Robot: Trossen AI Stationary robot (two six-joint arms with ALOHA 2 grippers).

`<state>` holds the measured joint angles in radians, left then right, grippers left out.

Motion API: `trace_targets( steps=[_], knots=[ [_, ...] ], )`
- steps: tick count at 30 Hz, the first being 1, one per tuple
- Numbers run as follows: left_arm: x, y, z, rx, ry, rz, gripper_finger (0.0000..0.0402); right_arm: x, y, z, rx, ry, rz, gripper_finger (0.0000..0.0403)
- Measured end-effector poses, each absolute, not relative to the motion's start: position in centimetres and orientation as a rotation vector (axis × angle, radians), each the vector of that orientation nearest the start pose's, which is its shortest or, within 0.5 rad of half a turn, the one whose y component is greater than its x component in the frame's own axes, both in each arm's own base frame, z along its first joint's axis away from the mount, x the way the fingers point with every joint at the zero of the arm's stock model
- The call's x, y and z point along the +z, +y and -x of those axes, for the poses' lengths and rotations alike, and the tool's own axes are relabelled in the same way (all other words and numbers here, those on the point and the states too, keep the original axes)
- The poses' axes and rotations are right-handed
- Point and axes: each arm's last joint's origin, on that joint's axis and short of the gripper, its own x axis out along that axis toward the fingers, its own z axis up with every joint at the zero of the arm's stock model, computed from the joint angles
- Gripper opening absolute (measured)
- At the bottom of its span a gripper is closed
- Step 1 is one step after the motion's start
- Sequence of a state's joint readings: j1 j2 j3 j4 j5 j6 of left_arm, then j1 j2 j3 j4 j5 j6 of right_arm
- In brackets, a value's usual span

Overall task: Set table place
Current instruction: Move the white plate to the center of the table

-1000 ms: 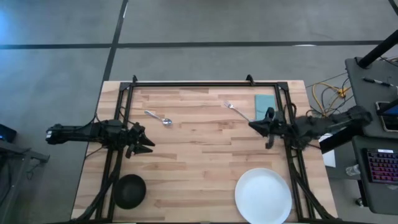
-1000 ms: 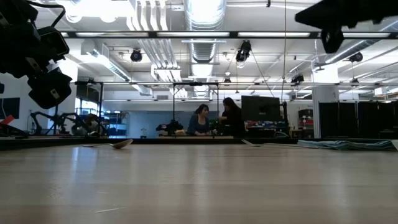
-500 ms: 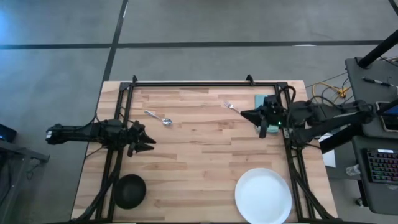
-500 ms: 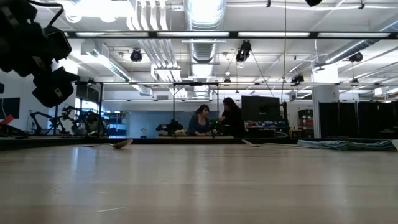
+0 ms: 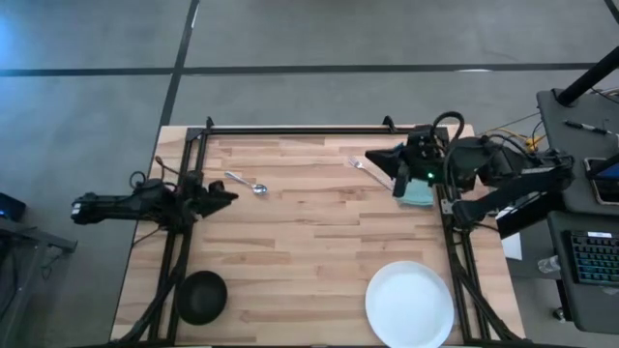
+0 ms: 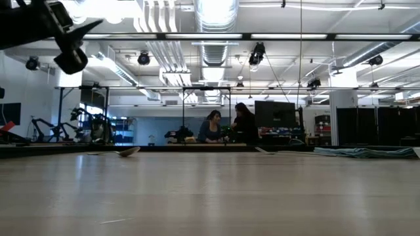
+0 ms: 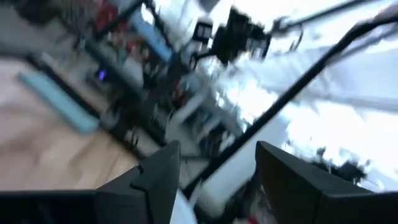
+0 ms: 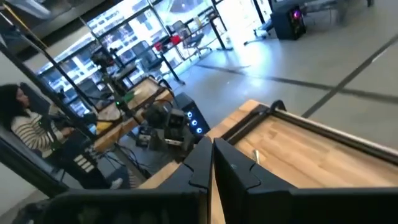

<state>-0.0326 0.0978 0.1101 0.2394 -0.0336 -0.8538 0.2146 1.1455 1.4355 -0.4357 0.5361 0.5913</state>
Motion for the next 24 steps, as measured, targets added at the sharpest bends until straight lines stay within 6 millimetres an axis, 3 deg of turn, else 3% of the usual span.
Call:
trace_targets(
  steps=[4,9,12,16,19,24],
  knots=[
    [23.0,0.1,-9.0,-0.085,-0.413,0.860,0.0194,46.3,3.4,-23.4,-0.363,0.074,-0.441,0.0009],
    [23.1,0.5,-9.0,0.078,-0.476,0.776,0.0194,45.5,3.2,-24.4,-0.430,0.212,-0.405,0.0009],
    [23.0,0.5,-9.2,0.085,-0.465,0.771,0.0194,44.9,2.5,-24.0,-0.490,0.319,-0.502,0.0009],
    [23.3,0.3,-9.4,0.029,-0.478,0.770,0.0194,44.2,2.0,-22.7,-0.534,0.477,-0.492,0.0009],
    [23.7,0.4,-9.6,0.045,-0.520,0.777,0.0194,44.1,1.7,-22.4,-0.557,0.501,-0.508,0.0009],
    [23.4,0.3,-10.7,0.032,-0.468,0.765,0.0189,43.9,1.7,-22.2,-0.453,0.585,-0.416,0.0009]
  ],
)
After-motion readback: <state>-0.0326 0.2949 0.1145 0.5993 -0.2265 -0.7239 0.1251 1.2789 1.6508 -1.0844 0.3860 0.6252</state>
